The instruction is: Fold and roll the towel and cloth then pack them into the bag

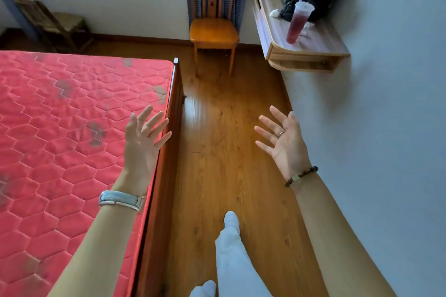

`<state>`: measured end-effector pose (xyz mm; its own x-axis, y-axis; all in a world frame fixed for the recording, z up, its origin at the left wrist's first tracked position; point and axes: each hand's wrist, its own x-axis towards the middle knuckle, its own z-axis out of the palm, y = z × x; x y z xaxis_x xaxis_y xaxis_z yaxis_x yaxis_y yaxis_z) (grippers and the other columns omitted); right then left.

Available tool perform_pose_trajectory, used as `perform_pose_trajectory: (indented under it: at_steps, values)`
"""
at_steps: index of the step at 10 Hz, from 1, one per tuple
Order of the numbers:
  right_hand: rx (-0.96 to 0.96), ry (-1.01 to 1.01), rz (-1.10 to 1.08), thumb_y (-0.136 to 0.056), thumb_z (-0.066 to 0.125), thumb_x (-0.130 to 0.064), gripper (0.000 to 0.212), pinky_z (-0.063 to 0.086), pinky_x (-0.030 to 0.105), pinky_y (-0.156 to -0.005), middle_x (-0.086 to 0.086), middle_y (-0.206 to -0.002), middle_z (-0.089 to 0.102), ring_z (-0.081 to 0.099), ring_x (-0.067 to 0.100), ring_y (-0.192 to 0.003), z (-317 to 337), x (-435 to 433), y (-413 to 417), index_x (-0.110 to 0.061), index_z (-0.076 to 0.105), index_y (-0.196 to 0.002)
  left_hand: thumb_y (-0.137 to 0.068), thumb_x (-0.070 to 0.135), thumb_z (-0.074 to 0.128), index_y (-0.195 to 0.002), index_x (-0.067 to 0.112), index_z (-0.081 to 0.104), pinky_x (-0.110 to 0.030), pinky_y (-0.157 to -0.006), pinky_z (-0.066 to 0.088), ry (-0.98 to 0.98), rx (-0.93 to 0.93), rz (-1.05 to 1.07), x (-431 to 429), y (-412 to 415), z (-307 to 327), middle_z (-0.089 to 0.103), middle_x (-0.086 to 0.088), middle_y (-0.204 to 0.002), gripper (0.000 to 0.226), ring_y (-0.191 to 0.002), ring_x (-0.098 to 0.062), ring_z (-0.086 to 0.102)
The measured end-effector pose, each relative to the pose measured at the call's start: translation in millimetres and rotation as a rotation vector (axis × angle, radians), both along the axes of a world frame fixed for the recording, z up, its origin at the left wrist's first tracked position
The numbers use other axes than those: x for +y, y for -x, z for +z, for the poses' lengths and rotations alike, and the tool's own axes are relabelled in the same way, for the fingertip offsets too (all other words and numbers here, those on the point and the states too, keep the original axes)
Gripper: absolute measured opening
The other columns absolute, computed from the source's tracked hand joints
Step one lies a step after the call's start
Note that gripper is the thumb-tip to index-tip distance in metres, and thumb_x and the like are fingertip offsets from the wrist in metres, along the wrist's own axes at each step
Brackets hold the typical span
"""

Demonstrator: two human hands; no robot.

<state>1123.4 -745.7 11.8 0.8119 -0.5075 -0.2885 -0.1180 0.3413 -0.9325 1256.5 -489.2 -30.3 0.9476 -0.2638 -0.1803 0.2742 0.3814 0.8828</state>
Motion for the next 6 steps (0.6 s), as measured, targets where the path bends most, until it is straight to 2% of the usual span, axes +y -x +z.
perform_pose_trajectory:
  at_steps: [2, 6]
  values:
    - [-0.008, -0.013, 0.103, -0.101, 0.025, -0.052, 0.043, 0.035, 0.057, -0.111, 0.002, -0.143, 0.052, 0.055, 0.026, -0.125, 1, -54, -82, -0.034, 0.052, -0.130, -0.100, 0.053, 0.033, -0.142, 0.020, 0.049, -0.048, -0.110, 0.043, 0.001, 0.000, 0.110, -43, -51, 5, 0.057, -0.009, -0.141, 0.055, -0.133, -0.028, 0.053]
    - [0.002, -0.042, 0.215, -0.101, 0.025, -0.052, 0.046, 0.035, 0.057, -0.111, 0.003, -0.141, 0.054, 0.056, 0.026, -0.125, 7, -143, -221, -0.031, 0.052, -0.133, -0.099, 0.054, 0.035, -0.143, 0.019, 0.048, -0.050, -0.111, 0.042, -0.007, -0.024, 0.243, -120, -150, 13, 0.058, -0.010, -0.140, 0.057, -0.130, -0.028, 0.056]
